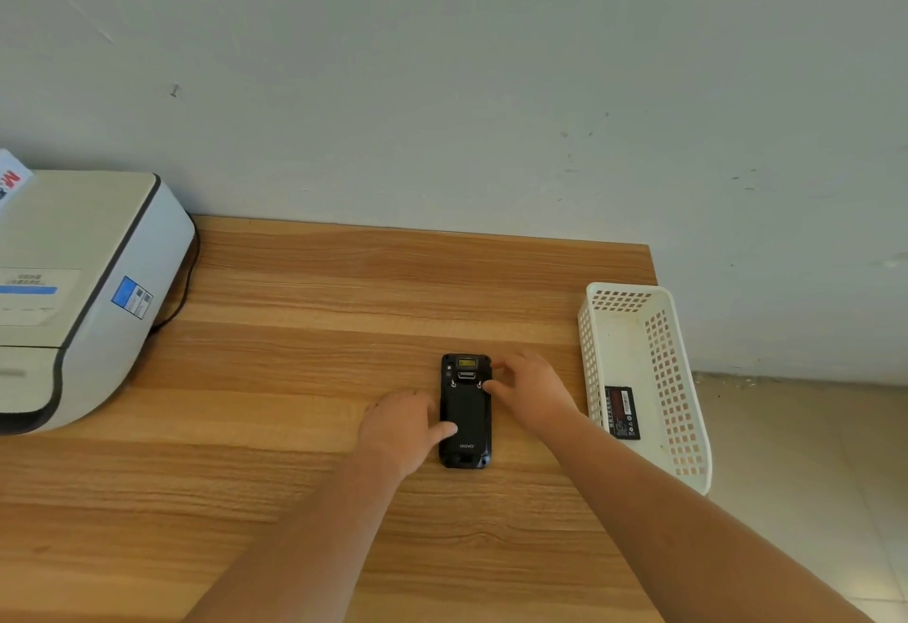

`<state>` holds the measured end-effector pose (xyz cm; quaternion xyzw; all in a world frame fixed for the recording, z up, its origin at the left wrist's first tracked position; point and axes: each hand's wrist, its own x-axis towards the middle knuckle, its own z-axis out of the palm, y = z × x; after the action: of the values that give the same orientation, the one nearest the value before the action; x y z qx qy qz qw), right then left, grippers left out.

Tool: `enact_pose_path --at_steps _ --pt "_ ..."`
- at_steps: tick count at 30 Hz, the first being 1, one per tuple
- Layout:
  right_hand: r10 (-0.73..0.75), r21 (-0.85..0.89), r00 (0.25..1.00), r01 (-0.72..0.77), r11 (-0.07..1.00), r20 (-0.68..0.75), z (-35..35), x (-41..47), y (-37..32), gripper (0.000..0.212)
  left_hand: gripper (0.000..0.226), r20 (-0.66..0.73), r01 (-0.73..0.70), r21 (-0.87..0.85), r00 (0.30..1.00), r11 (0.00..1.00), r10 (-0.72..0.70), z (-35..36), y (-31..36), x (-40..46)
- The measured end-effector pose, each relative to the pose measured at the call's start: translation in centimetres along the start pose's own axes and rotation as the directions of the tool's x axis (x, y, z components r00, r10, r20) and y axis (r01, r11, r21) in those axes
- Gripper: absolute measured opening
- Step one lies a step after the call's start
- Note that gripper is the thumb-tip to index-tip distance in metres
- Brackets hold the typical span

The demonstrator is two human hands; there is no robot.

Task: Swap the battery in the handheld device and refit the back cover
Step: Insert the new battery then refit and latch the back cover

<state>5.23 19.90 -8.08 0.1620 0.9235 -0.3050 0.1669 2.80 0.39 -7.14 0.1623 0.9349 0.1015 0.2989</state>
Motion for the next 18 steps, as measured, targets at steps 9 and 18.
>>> enact_pose_path --at_steps 9,18 --pt "0.045 -0.024 0.999 -0.046 0.999 -0.009 0.3 0.7 -0.4 0.062 0.061 -0.157 0.04 -0.031 0.987 0.999 -0.044 -1.7 0.9 3.4" --pt "0.011 -0.189 1.0 -0.014 0.982 -0.019 0.3 0.9 -0.3 0.066 0.063 -0.125 0.004 0.044 0.992 0.999 0.002 -1.8 1.3 4.1"
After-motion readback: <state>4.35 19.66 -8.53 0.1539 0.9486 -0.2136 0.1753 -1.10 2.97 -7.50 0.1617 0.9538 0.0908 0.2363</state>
